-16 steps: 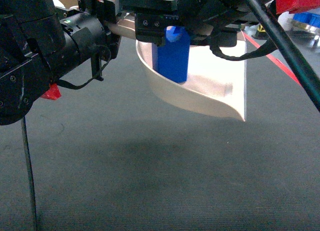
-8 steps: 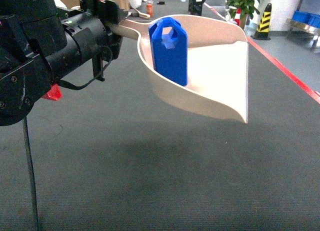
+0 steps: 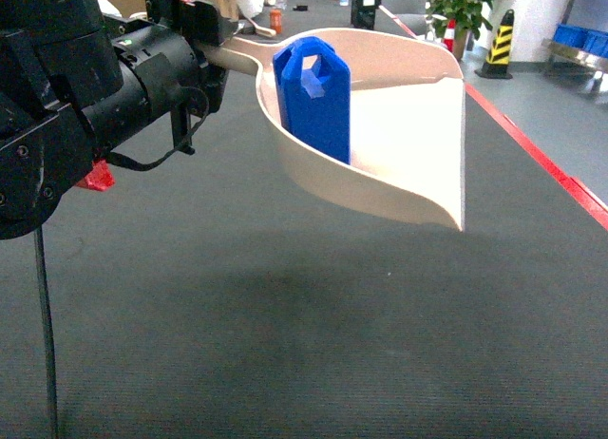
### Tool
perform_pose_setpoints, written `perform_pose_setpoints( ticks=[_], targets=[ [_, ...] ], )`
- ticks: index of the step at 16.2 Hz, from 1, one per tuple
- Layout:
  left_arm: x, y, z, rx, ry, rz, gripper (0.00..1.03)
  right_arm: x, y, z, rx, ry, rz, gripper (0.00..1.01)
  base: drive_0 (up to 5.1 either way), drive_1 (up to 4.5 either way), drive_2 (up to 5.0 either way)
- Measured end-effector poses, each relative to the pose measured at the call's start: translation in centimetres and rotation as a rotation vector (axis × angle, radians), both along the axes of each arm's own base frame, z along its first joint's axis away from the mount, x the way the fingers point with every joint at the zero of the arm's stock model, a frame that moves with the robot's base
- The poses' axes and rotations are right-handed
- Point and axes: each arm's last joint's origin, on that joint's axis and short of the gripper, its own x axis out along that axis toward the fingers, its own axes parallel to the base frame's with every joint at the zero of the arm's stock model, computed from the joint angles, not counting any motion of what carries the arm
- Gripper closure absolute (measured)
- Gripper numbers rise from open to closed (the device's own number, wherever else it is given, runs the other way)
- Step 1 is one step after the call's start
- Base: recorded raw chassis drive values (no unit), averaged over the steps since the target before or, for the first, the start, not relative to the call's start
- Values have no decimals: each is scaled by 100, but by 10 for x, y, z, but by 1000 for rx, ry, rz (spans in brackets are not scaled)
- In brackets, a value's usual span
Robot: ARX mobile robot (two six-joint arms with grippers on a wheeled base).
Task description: Place part in tray to right shelf
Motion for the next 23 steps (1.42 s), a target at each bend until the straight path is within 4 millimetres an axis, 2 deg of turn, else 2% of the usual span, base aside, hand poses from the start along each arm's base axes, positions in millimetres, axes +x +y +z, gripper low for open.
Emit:
perform_pose_setpoints(
  ticks=[23],
  targets=[
    [-1, -2, 0, 1, 0, -10, 88, 0, 0, 0, -4, 0, -2, 3, 0, 0, 0]
  ],
)
